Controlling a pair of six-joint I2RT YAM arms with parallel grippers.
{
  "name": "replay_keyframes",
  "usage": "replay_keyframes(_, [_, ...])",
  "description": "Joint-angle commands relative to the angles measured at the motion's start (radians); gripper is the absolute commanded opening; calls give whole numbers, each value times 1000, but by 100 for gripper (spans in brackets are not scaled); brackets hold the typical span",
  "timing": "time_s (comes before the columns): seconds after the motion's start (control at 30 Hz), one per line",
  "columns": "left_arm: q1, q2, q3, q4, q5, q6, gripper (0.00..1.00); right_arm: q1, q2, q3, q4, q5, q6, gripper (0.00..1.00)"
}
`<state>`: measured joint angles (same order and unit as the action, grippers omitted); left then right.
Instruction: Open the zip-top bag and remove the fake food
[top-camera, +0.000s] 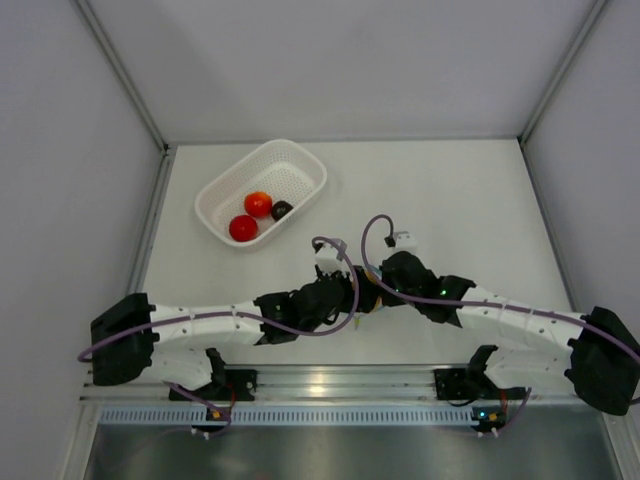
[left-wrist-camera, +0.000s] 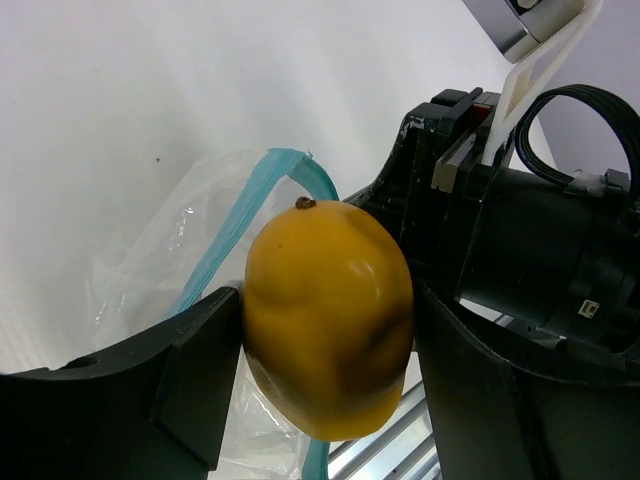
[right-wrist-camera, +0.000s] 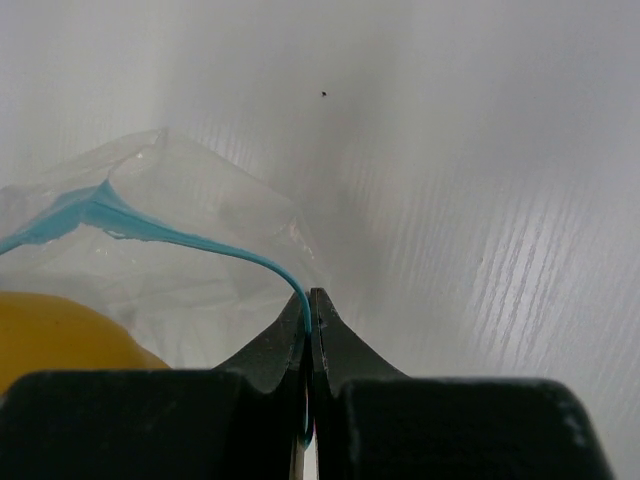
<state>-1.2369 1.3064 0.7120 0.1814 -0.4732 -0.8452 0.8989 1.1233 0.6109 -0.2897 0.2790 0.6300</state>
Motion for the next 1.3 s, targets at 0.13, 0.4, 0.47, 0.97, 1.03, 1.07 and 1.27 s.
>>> replay_keyframes(0.13, [-16, -38, 43, 56, 11, 17, 78, -9, 20, 47, 46, 6, -4, 0])
replay_keyframes(0.4, [-15, -10, 58, 56, 36, 31, 61, -9, 4, 53, 41, -1, -4, 0])
replay_keyframes(0.47, [-16, -4, 60, 58, 38, 28, 60, -9, 3, 55, 40, 0, -4, 0])
replay_keyframes(0.97, [-15, 33, 73, 59, 47, 12, 15, -8, -2, 55, 61, -46, -12, 0])
replay_keyframes(1.03, [-15, 40, 76, 58, 44, 6, 2, -9, -2, 53, 57, -41, -12, 0])
replay_keyframes(1.07, [-15, 39, 73, 58, 35, 3, 0, -9, 1, 53, 54, -34, -16, 0])
replay_keyframes(1.27, [-15, -1, 49, 56, 12, 1, 0, -44, -2, 20, 50, -21, -18, 0])
